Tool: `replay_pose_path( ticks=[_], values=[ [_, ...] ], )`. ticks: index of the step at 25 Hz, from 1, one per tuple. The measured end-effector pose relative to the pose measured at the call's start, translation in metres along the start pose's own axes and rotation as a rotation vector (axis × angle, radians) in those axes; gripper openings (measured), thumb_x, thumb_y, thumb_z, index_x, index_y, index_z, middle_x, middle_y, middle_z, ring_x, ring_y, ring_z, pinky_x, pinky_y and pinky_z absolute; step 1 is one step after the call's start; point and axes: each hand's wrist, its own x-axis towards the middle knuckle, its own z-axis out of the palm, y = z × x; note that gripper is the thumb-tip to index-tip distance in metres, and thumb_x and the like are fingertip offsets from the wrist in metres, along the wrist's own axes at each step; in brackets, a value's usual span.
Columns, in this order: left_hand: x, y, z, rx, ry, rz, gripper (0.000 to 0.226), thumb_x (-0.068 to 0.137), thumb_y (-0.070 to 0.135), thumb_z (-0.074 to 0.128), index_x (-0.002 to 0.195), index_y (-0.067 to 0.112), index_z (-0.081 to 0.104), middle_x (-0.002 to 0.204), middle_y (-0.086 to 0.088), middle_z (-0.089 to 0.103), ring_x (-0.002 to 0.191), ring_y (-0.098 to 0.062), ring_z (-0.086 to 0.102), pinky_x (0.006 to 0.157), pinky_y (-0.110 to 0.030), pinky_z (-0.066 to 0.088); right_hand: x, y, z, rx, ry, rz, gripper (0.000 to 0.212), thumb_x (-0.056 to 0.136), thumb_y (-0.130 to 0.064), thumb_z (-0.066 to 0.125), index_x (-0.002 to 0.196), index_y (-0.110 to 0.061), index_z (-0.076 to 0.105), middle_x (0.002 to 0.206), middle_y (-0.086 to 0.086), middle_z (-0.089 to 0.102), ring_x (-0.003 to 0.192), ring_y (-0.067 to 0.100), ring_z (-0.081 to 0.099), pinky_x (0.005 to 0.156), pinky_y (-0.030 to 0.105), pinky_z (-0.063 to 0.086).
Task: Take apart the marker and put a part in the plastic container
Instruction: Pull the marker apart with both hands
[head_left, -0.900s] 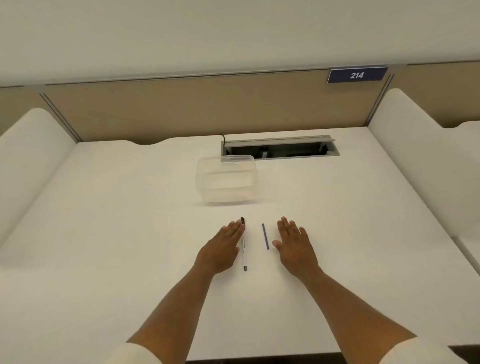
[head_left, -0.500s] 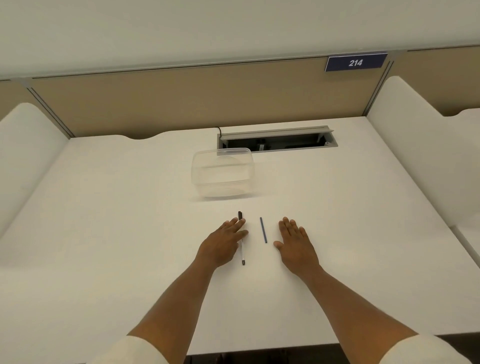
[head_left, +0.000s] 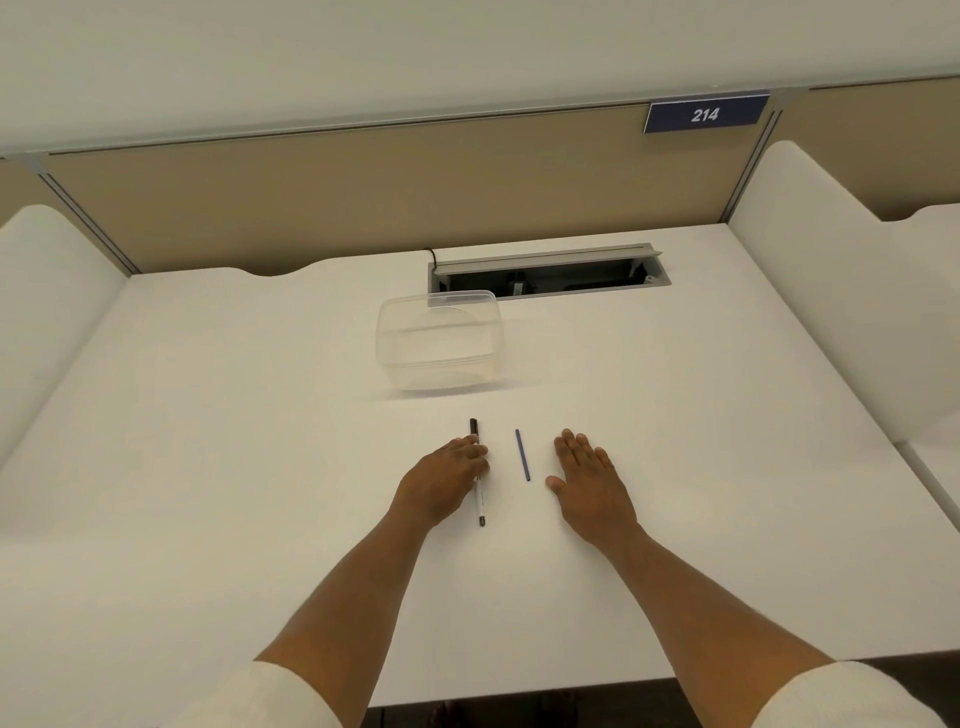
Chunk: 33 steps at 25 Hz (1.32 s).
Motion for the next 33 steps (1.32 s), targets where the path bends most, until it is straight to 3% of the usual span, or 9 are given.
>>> replay_pose_path(
  ticks=[5, 7, 10, 17, 20, 24, 26, 28, 33],
  values=[
    [-0.002, -0.001, -0.002, 0.018, -0.024, -0.005, 0.016, 0.097, 0.009, 0.052, 0.096, 0.020, 0.062, 0.118, 0.008, 0.061, 0.134, -0.011, 0.045, 0.079, -0.033, 0.050, 0.000, 0.001, 0.001, -0.005, 0.003, -0.003, 0.062, 0.104, -0.035, 0.034, 0.157, -0.013, 0.012, 0.166, 0.003, 0.007, 0.153, 0.019, 0.005, 0.123, 0.036, 0.003],
    [-0.004, -0.001, -0.003, 0.034, -0.017, -0.013, 0.018, 0.096, 0.007, 0.049, 0.083, 0.018, 0.055, 0.101, 0.005, 0.056, 0.104, -0.016, 0.059, 0.062, -0.033, 0.044, 0.000, 0.000, 0.001, 0.000, 0.003, -0.002, 0.062, 0.104, -0.035, 0.034, 0.157, -0.013, 0.012, 0.166, 0.003, 0.007, 0.153, 0.019, 0.005, 0.123, 0.035, 0.002],
    [-0.007, 0.002, -0.006, 0.039, -0.031, -0.034, 0.018, 0.096, 0.006, 0.045, 0.082, 0.017, 0.051, 0.097, 0.003, 0.052, 0.072, -0.020, 0.048, 0.056, -0.034, 0.039, 0.001, 0.001, 0.001, 0.013, 0.006, -0.003, 0.061, 0.104, -0.034, 0.034, 0.157, -0.013, 0.012, 0.166, 0.003, 0.007, 0.153, 0.019, 0.004, 0.123, 0.035, 0.002],
    [-0.013, 0.001, -0.016, 0.053, -0.039, -0.100, 0.015, 0.093, 0.004, 0.040, 0.095, 0.016, 0.049, 0.096, -0.003, 0.057, 0.073, -0.028, 0.050, 0.062, -0.036, 0.039, 0.002, 0.001, 0.000, 0.020, -0.008, -0.003, 0.061, 0.104, -0.034, 0.034, 0.157, -0.013, 0.013, 0.166, 0.003, 0.009, 0.153, 0.018, 0.006, 0.123, 0.036, 0.004],
    [-0.014, -0.005, -0.023, 0.025, 0.026, -0.126, 0.012, 0.095, 0.009, 0.040, 0.097, 0.018, 0.048, 0.095, -0.003, 0.058, 0.075, -0.027, 0.051, 0.062, -0.035, 0.038, 0.005, -0.005, -0.009, 0.068, 0.014, 0.014, 0.056, 0.104, -0.031, 0.037, 0.155, -0.012, 0.023, 0.163, 0.005, 0.023, 0.151, 0.020, 0.016, 0.123, 0.036, 0.010],
    [-0.016, -0.013, -0.034, 0.001, 0.116, -0.166, 0.008, 0.098, 0.013, 0.042, 0.097, 0.018, 0.049, 0.092, -0.001, 0.058, 0.071, -0.024, 0.047, 0.060, -0.032, 0.033, 0.011, -0.031, -0.036, 0.246, 0.269, -0.032, 0.028, 0.099, -0.021, 0.050, 0.123, -0.014, 0.060, 0.120, 0.001, 0.065, 0.118, 0.025, 0.052, 0.100, 0.036, 0.037],
    [-0.017, -0.016, -0.038, 0.008, 0.144, -0.174, 0.006, 0.098, 0.014, 0.044, 0.098, 0.018, 0.049, 0.092, -0.001, 0.058, 0.072, -0.025, 0.049, 0.059, -0.032, 0.034, 0.017, -0.047, -0.051, 0.392, 0.246, -0.026, 0.016, 0.098, -0.025, 0.047, 0.095, -0.020, 0.062, 0.089, -0.007, 0.065, 0.093, 0.023, 0.054, 0.077, 0.035, 0.043],
    [-0.018, -0.016, -0.042, 0.012, 0.168, -0.171, 0.005, 0.098, 0.014, 0.045, 0.099, 0.017, 0.049, 0.091, -0.001, 0.059, 0.072, -0.025, 0.050, 0.059, -0.033, 0.035, 0.023, -0.060, -0.059, 0.528, 0.158, -0.025, 0.026, 0.097, -0.030, 0.044, 0.077, -0.018, 0.054, 0.067, -0.007, 0.059, 0.075, 0.025, 0.053, 0.062, 0.036, 0.043],
    [-0.021, -0.014, -0.052, 0.017, 0.223, -0.155, 0.004, 0.098, 0.015, 0.047, 0.098, 0.017, 0.049, 0.090, -0.001, 0.058, 0.070, -0.024, 0.048, 0.057, -0.033, 0.034, 0.029, -0.083, -0.066, 0.724, 0.023, 0.044, 0.040, 0.098, -0.041, 0.047, 0.075, -0.014, 0.064, 0.064, -0.005, 0.065, 0.062, 0.016, 0.059, 0.062, 0.033, 0.048]
  ],
)
